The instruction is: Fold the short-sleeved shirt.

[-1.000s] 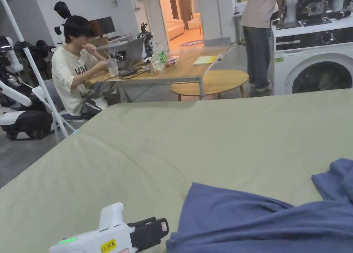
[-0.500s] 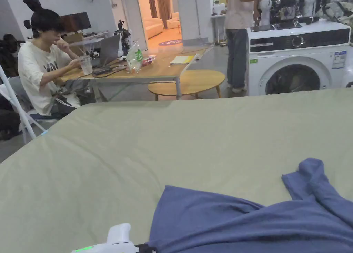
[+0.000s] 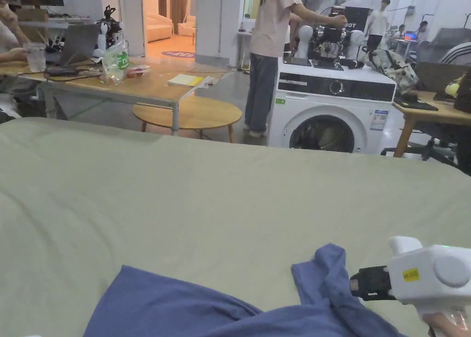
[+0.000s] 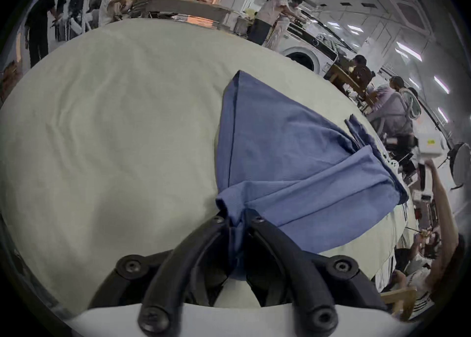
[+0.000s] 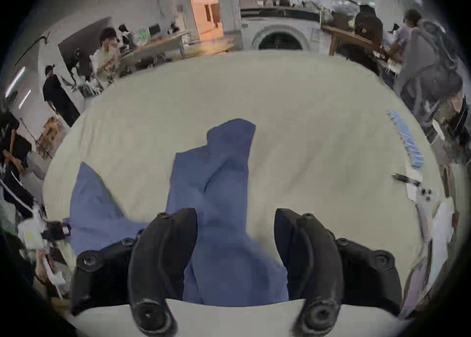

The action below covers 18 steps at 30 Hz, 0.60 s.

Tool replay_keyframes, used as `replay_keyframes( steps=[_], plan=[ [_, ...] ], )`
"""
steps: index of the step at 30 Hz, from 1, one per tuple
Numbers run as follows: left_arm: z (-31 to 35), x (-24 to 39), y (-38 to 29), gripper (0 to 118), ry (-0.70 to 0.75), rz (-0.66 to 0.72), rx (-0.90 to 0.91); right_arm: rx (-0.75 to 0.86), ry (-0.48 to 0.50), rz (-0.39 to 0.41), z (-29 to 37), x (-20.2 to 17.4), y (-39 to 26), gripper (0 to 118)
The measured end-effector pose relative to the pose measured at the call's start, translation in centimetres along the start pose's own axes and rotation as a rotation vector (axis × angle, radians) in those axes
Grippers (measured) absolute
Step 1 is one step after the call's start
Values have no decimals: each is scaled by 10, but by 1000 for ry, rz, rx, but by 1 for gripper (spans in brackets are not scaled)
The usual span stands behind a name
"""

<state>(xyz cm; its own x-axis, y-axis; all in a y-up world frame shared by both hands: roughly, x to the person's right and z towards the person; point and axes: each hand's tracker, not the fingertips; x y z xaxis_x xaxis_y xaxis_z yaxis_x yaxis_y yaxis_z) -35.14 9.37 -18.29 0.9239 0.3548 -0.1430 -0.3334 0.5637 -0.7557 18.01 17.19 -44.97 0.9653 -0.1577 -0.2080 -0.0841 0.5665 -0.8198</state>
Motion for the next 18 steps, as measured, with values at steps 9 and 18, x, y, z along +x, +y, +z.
replay_keyframes(
  steps=[9, 18],
  plan=[
    [-6, -7, 0, 4, -17, 11, 5, -167, -51, 0, -72, -12, 7, 40],
    [14, 0, 3, 4, -29, 1, 96, -12, -60, 30, 9, -25, 13, 0]
  ],
)
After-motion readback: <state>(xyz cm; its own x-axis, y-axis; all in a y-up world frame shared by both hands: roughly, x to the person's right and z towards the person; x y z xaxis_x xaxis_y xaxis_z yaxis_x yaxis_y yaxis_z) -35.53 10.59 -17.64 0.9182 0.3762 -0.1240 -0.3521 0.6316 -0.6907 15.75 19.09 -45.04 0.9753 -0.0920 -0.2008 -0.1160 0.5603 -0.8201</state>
